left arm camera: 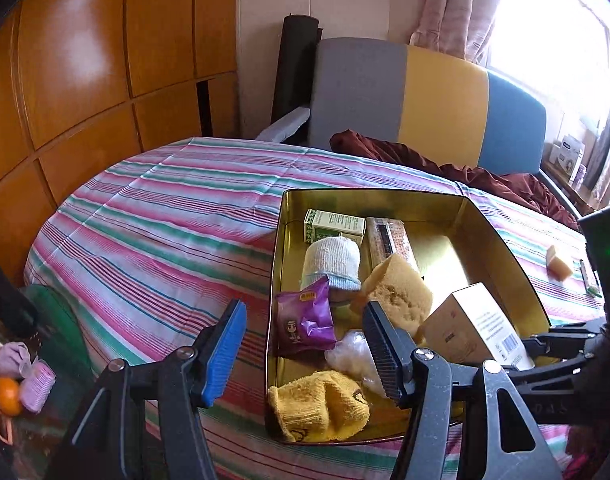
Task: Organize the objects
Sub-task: 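Carry the beige box with the right gripper over the gold tin and lower it, then open the right gripper to release the beige box and withdraw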
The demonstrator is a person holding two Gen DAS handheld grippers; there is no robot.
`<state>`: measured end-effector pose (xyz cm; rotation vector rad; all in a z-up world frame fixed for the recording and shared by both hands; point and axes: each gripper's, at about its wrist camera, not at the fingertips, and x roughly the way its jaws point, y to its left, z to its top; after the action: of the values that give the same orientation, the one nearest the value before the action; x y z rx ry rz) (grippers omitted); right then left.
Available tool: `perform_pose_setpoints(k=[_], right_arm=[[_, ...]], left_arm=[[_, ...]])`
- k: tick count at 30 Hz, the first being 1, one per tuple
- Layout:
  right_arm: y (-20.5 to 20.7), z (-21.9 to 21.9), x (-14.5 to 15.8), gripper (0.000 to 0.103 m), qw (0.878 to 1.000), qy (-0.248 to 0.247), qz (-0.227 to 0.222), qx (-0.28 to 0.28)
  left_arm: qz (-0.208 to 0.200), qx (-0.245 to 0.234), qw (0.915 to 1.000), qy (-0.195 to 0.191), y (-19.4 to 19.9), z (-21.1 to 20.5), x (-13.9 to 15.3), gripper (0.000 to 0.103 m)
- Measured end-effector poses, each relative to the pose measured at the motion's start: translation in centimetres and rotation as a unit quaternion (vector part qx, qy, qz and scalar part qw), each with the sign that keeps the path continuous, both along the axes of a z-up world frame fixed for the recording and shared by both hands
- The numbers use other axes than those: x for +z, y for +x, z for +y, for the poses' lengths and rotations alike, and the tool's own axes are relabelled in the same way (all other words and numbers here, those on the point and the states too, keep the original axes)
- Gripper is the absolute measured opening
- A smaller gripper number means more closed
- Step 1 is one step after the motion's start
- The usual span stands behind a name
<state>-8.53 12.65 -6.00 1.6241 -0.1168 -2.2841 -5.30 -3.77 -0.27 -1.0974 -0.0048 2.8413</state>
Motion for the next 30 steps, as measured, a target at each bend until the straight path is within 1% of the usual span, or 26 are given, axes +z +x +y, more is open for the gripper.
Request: perform_pose_setpoints(k=[5,7,10,11,13,16,22,30], right_arm=[[-0.9,-1.1,-1.0,0.056,0.999,-0.040,-0.006,-0.005],[-0.8,-1.4,-1.2,0.057,0.999,-0.045,-0.006,-0.002],[-0.1,-0.8,-0.4,0.060,0.999,-0.054,0.005,-0.002],[0.2,-0.5,0.1,0.062,0.998,-0.056,0.012,-0.005],[0.5,0.0,1.0,0.064,0.998,-0.063,0.028,-0.011],[1.2,1.2,2.4,0.065,0.996,-0.069,0.047,-0.023],[2.2,3.5,3.9,0.065,0.995,-0.047,0.080,-0.046],[3.6,6.8,4.0,0.065,0.992,-0.026,0.103,-0.071]], left_arm=[[-0.002,0.001,1.0000,-0.003,0.0,0.2,-0.2,0.062],[-0.001,0.002,1.0000,-0.004,0.0,0.2,-0.2,0.063],[-0.001,0.005,1.0000,-0.005,0.0,0.1,-0.3,0.063],[-0.001,0.005,1.0000,-0.005,-0.1,0.1,-0.3,0.063],[-0.001,0.005,1.0000,-0.007,0.0,0.1,-0.3,0.063],[0.005,0.003,0.9999,-0.008,0.1,0.2,-0.2,0.063],[0.016,-0.007,0.9997,-0.015,0.8,1.0,0.2,0.063],[0.026,-0.026,0.9990,-0.025,1.7,2.6,0.8,0.063]])
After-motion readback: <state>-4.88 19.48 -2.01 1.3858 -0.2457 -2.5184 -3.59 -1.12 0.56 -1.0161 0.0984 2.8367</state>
